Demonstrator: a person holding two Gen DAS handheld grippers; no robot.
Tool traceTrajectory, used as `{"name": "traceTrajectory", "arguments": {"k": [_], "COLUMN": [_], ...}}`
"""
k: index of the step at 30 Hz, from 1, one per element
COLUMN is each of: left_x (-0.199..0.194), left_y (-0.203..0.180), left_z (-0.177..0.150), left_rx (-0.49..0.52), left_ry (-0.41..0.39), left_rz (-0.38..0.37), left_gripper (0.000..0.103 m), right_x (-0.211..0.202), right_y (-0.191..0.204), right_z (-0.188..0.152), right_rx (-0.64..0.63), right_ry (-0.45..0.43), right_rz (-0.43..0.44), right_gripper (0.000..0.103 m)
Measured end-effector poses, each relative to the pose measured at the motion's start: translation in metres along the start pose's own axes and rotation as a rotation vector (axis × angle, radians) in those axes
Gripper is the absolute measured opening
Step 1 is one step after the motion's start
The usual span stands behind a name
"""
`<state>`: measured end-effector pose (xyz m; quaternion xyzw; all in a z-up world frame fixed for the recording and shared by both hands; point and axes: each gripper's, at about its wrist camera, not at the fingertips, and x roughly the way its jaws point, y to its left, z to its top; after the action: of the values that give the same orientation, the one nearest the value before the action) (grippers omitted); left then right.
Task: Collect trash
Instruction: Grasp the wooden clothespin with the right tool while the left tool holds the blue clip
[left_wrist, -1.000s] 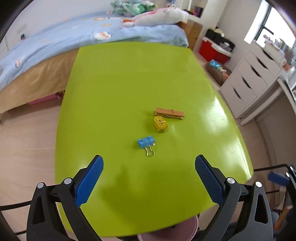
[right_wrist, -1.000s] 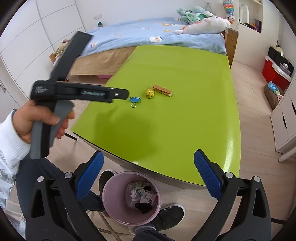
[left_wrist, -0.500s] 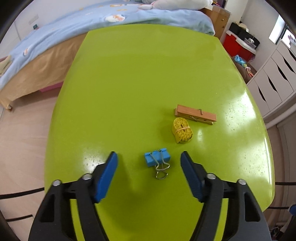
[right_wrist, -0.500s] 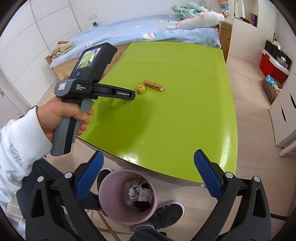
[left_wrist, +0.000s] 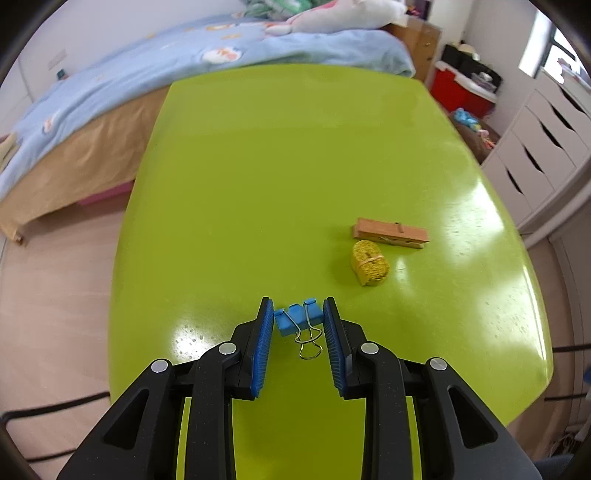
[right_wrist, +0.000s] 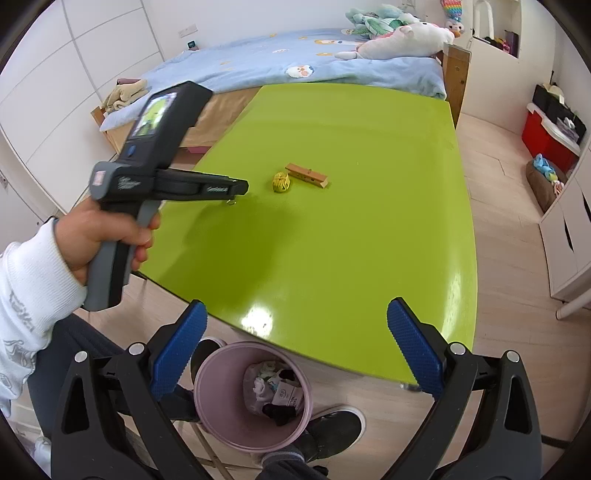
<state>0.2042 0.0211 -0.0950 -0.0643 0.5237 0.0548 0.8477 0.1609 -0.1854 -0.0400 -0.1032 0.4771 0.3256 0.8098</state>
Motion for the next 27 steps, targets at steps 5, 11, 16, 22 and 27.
{"name": "traceTrajectory", "arguments": {"k": [5,11,16,22,27], "left_x": [-0.015,-0.032,-0.038,-0.037,-0.032], "left_y": [0.001,0.004,0.011,0.019,0.025], "left_z": [-0.004,-0.008,-0.011,-0.013,-0.012], "left_rx": [0.045,0.082,0.093,0.094,0.090], "left_ry": [-0.035,-0.056,-0.064,-0.059,-0.051], "left_rz": [-0.036,-0.067,-0.088,-0.103,-0.111], "left_gripper": [0.028,0.028,0.028,0.028,0.028], "right_x": [0.011,0.031,0.055,0.089,0.124], "right_y": [-0.002,-0.001,-0.003,-0.005,-0.010], "right_z": [0.023,0.057,0.088,0.117,0.130], "right_rx": [-0.031,-0.124,-0.189,-0.288,-0.321], "right_ry": [0.001,0.006,0.035,0.072,0.120], "right_rz": [-0.001,-0.015,-0.012,-0.026,-0.020], "right_gripper": [0.096,0.096,0.096,0.096,0.087]}}
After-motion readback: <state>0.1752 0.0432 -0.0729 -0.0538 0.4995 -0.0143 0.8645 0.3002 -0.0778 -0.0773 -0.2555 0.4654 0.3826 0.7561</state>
